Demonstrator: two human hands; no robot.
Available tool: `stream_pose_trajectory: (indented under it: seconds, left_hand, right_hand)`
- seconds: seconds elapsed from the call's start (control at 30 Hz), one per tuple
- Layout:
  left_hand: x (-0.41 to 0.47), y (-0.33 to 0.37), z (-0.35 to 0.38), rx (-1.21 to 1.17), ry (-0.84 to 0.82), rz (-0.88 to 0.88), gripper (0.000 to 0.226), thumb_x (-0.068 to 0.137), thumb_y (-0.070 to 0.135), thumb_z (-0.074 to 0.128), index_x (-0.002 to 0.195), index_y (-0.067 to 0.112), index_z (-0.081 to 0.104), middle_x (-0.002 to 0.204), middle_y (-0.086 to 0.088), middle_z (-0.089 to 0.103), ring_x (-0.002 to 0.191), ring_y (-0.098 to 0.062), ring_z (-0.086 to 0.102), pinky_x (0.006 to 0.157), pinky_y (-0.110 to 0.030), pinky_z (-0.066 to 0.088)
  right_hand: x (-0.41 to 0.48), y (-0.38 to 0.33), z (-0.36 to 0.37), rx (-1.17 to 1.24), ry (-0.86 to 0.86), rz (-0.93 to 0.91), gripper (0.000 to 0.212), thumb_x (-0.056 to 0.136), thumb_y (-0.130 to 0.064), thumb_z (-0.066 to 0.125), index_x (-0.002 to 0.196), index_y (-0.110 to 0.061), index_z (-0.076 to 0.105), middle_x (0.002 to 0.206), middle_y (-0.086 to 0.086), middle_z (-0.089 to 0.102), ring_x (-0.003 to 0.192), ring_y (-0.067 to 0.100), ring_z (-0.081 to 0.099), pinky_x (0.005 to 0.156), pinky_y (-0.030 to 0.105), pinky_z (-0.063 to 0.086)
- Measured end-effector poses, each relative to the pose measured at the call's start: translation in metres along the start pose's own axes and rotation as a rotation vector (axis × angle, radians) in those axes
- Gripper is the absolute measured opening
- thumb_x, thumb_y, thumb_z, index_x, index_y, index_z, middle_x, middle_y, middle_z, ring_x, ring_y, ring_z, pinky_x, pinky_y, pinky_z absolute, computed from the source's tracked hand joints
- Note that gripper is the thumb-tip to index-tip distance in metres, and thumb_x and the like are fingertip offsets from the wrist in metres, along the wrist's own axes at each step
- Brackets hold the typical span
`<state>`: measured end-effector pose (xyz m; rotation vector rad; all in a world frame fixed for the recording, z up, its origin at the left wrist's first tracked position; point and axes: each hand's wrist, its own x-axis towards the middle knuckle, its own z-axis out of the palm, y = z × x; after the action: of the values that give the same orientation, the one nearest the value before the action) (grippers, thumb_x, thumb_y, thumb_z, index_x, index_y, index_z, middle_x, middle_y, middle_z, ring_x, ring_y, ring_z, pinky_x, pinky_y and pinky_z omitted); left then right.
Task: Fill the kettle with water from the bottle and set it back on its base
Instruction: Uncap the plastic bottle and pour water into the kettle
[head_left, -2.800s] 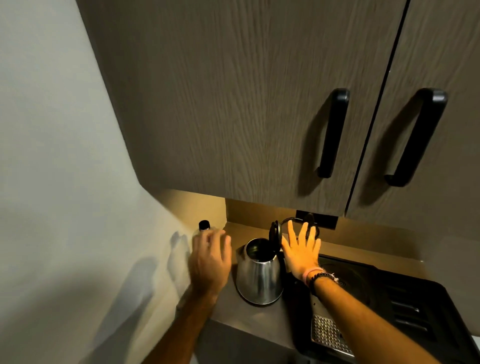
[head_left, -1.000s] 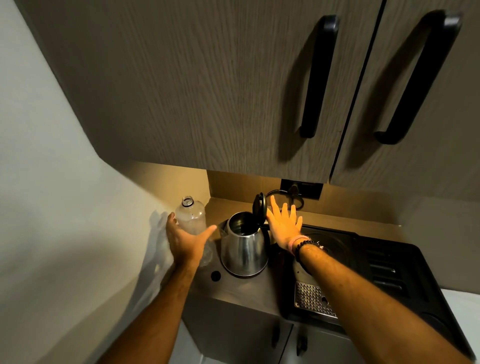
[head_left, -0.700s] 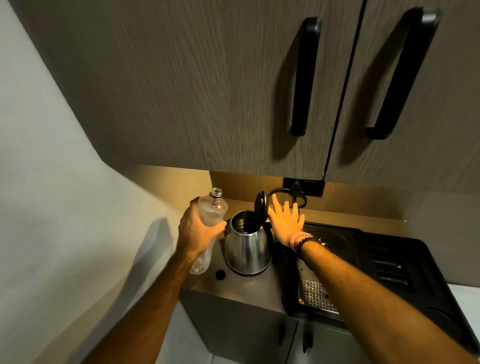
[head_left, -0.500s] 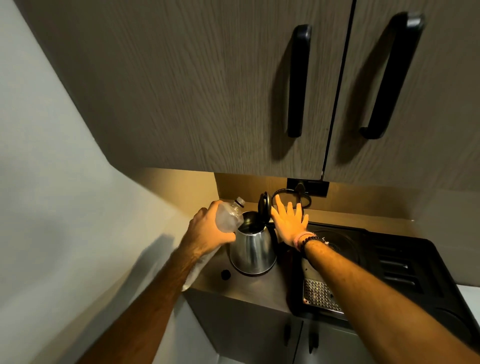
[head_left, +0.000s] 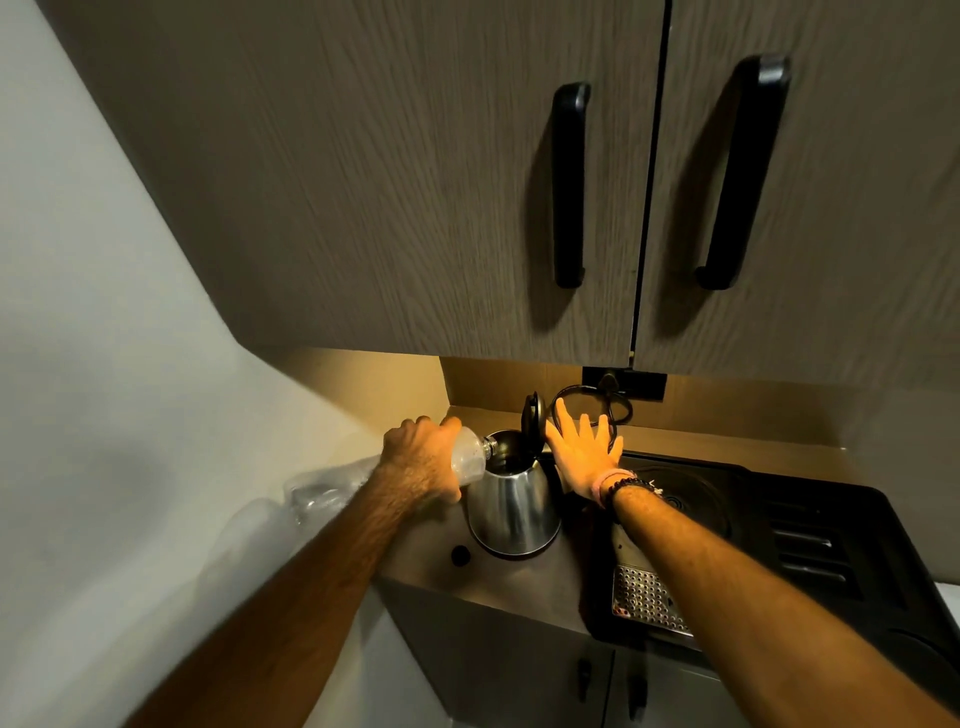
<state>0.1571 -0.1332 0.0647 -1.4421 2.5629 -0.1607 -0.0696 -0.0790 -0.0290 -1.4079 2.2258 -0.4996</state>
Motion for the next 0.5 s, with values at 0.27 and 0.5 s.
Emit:
stream_pose_trajectory:
  seconds: [0.27, 0.5]
  left_hand:
    - [0.001, 0.003, -0.003, 0.127, -0.024, 0.009, 0.095, 0.059, 0.051, 0.084, 0.139, 0.026, 0.038, 0.127, -0.01, 0.054, 0.113, -0.028, 0.052, 0.088, -0.043, 0.049]
    - [0.002, 0.01, -0.012, 0.232, 0.004, 0.029, 0.092, 0.065, 0.053, 0.081, 0.141, 0.027, 0.037, 0.133, -0.014, 0.05, 0.118, -0.03, 0.048, 0.093, -0.046, 0.048]
  right_hand:
    - [0.0, 0.001, 0.0, 0.01, -0.004, 0.009, 0.078, 0.087, -0.073, 0.015, 0.152, -0.039, -0.013, 0.164, 0.019, -0.002, 0.148, 0.042, -0.017, 0.114, 0.067, -0.01]
    - [-0.001, 0.0, -0.001, 0.035, -0.001, 0.012, 0.08, 0.085, -0.077, 0.014, 0.152, -0.04, -0.012, 0.164, 0.018, -0.001, 0.148, 0.041, -0.016, 0.114, 0.066, -0.01]
